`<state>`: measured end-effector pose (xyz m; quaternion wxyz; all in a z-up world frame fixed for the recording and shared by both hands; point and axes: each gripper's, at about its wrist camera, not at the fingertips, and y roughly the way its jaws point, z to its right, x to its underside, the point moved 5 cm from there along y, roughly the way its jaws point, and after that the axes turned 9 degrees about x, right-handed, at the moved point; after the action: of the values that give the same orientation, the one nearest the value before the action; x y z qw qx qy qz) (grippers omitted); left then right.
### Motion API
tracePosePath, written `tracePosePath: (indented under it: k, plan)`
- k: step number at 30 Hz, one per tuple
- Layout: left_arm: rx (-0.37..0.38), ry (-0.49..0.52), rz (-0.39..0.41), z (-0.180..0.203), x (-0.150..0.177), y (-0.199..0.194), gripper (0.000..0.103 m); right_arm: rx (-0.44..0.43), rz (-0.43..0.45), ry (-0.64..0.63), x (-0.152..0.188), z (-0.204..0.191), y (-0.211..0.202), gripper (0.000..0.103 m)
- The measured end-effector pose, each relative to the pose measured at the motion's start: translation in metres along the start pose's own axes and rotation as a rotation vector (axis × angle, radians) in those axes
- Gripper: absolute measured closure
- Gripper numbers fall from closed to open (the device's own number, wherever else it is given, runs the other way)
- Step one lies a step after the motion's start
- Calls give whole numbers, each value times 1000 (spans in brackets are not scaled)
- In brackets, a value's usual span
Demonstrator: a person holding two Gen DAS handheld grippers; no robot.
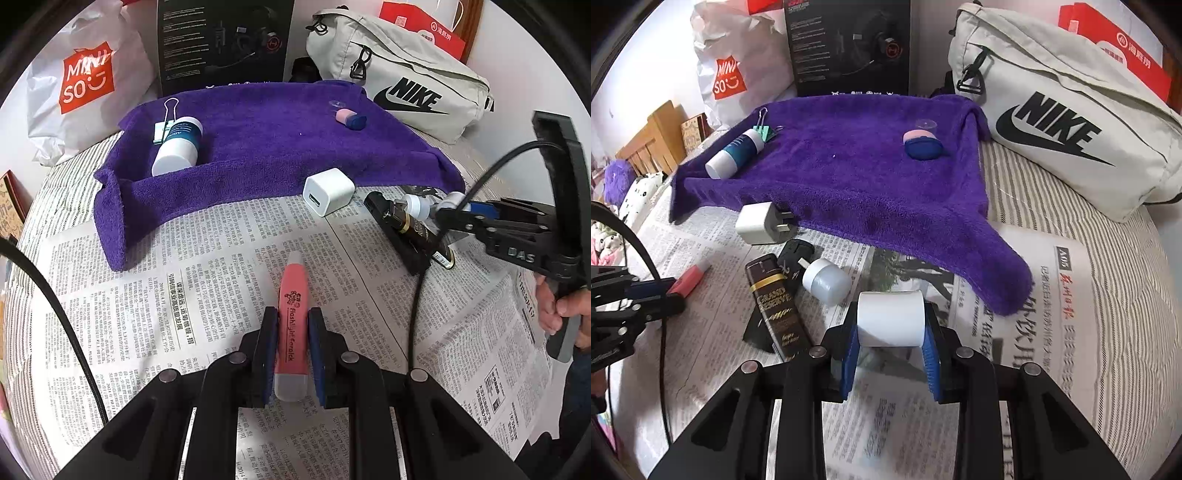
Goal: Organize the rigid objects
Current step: 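Lift the pink highlighter with the left tool while the right tool grasps the white tape roll, then place the highlighter on the towel with the left tool while the right tool sets the tape roll there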
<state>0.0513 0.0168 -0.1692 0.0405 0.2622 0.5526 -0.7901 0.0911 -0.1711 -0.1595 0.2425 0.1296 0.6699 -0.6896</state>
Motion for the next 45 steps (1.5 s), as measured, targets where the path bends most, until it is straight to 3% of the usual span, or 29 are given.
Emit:
tracePosePath:
  k: [8, 19, 45]
  plan:
    - [17, -18, 10, -4, 2, -4, 87, 9, -30, 3, 10, 1, 1, 72]
    - [-29, -3, -8, -8, -1, -4, 87, -17, -38, 22, 17, 3, -4, 72]
    - [42, -64, 66, -21, -46, -33, 87, -61, 17, -11, -29, 4, -30, 72]
